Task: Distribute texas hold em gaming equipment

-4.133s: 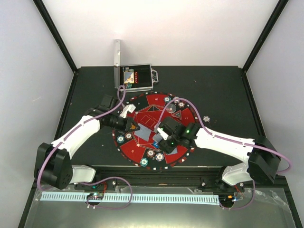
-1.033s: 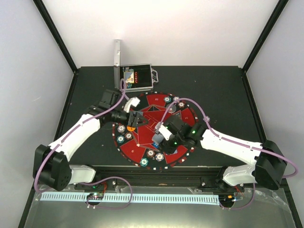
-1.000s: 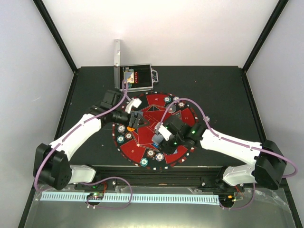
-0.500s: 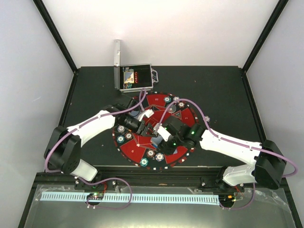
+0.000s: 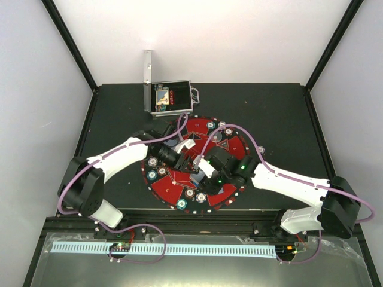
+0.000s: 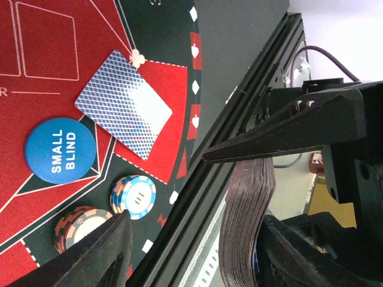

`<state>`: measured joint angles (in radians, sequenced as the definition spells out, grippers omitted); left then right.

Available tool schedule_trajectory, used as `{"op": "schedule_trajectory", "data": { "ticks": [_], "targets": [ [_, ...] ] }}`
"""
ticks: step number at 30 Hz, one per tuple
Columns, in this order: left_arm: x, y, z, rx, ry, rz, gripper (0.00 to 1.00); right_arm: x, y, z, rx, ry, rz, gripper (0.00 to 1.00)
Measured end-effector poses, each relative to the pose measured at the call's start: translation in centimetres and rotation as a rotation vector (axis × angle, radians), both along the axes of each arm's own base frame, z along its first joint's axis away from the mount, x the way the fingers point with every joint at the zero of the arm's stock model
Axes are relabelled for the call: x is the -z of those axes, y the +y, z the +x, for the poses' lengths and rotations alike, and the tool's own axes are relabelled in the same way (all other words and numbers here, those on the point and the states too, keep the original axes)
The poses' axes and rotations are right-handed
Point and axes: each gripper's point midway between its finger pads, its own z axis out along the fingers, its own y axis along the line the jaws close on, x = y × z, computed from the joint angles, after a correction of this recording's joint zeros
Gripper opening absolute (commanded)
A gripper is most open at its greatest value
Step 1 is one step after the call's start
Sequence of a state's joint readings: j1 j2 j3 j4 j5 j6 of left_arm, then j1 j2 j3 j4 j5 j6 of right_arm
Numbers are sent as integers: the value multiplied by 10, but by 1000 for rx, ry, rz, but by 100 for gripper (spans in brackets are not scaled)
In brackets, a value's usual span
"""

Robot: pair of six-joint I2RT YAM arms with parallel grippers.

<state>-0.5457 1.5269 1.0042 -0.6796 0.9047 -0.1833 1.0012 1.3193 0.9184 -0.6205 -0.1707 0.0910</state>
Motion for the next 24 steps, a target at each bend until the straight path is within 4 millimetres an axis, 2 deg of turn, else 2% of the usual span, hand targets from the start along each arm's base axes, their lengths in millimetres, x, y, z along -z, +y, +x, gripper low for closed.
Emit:
{"op": "schedule_trajectory", "data": {
  "ticks": [15, 24],
  "targets": [
    [-10, 5, 5, -24, -60, 58, 41, 0, 0, 0, 2, -6, -4, 60],
    [-16, 7, 2, -26, -70, 57, 24, 1, 0, 0, 2, -6, -5, 60]
  ]
}}
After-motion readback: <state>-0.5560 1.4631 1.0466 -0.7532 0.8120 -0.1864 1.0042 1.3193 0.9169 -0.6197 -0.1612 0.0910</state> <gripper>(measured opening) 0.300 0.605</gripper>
